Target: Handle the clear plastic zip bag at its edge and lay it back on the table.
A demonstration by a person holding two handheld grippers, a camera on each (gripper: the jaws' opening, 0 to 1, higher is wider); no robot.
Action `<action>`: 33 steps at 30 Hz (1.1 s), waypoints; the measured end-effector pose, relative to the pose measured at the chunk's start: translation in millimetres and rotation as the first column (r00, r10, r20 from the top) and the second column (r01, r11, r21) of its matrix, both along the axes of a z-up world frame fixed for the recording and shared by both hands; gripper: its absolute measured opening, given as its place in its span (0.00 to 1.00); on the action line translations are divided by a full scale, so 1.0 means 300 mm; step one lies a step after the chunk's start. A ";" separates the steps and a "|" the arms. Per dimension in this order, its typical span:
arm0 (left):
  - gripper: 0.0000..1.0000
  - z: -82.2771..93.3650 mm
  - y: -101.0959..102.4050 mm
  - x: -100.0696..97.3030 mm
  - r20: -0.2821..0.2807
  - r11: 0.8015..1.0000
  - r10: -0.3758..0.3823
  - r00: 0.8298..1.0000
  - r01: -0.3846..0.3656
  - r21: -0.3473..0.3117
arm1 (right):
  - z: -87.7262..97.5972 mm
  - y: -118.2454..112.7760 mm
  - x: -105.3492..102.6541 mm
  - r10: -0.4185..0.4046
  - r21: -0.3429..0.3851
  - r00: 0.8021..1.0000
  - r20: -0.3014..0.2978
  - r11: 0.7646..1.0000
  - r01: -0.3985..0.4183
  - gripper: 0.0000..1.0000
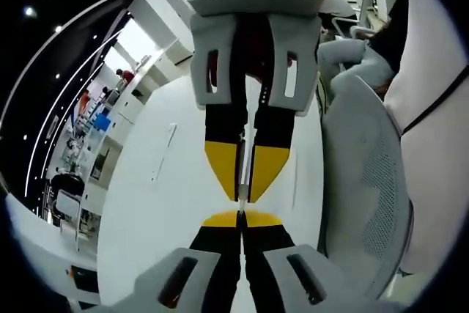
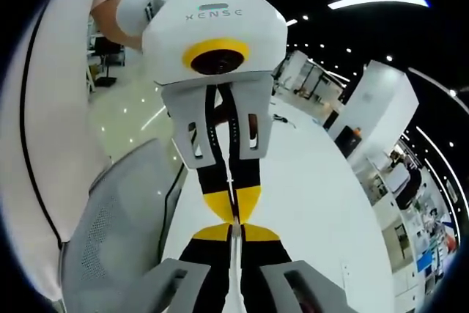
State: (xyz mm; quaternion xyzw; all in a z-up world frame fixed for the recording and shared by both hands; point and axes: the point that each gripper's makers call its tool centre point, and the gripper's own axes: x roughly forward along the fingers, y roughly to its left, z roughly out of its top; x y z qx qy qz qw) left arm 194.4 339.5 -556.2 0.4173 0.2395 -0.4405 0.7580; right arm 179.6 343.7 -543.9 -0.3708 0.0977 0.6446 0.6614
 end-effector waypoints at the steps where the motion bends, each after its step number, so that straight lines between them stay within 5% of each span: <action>1: 0.00 0.000 0.001 0.000 0.001 1.000 0.000 1.000 0.000 0.001 | 0.000 0.000 0.000 -0.001 0.000 1.000 0.000 1.000 0.001 0.00; 33: 0.00 -0.001 0.009 -0.007 0.005 1.000 0.005 1.000 -0.005 -0.002 | 0.000 -0.002 -0.003 -0.007 -0.004 1.000 0.004 1.000 0.007 0.00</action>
